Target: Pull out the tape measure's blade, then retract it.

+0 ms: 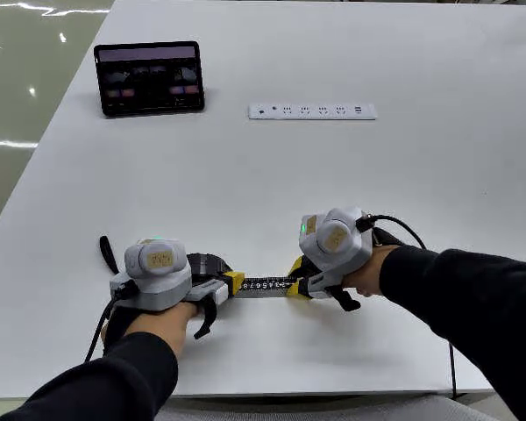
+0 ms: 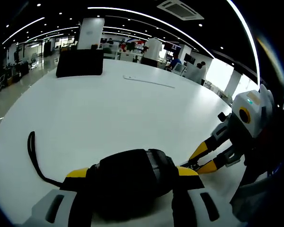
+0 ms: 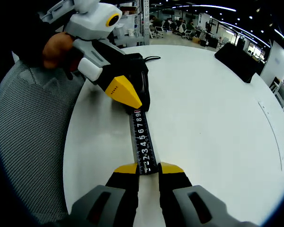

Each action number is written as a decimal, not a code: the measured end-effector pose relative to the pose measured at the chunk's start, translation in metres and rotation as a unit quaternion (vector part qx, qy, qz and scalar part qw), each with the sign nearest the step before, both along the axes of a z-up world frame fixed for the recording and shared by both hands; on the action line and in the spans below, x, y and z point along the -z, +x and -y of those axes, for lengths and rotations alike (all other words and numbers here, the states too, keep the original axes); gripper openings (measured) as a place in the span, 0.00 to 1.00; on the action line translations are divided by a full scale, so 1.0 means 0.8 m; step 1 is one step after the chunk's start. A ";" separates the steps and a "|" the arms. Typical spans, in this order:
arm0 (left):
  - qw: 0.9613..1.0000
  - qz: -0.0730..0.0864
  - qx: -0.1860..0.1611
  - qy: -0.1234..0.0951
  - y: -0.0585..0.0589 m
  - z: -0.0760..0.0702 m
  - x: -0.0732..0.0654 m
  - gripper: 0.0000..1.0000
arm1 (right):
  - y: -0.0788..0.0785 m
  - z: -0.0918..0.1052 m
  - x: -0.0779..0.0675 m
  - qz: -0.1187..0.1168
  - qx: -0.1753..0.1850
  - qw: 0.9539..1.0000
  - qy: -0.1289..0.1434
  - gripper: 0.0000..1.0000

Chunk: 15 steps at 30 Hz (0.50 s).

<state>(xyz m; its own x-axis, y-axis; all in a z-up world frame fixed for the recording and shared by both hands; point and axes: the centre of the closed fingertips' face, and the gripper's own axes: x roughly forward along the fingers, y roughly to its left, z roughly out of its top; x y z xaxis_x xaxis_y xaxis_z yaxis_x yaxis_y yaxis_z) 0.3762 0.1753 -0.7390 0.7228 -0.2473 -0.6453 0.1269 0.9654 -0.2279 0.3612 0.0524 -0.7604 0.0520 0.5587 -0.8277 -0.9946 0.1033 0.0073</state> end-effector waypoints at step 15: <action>1.000 -0.004 0.002 -0.008 0.000 0.001 0.000 0.64 | 0.002 -0.010 0.001 -0.005 -0.008 1.000 -0.003 0.11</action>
<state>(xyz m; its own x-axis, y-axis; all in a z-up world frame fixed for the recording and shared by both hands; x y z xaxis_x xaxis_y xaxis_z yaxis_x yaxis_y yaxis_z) 0.3759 0.1746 -0.7388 0.7172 -0.2604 -0.6464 0.1289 0.9611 -0.2441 0.3631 0.0608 -0.7610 0.0348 0.5536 -0.8320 -0.9960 0.0878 0.0168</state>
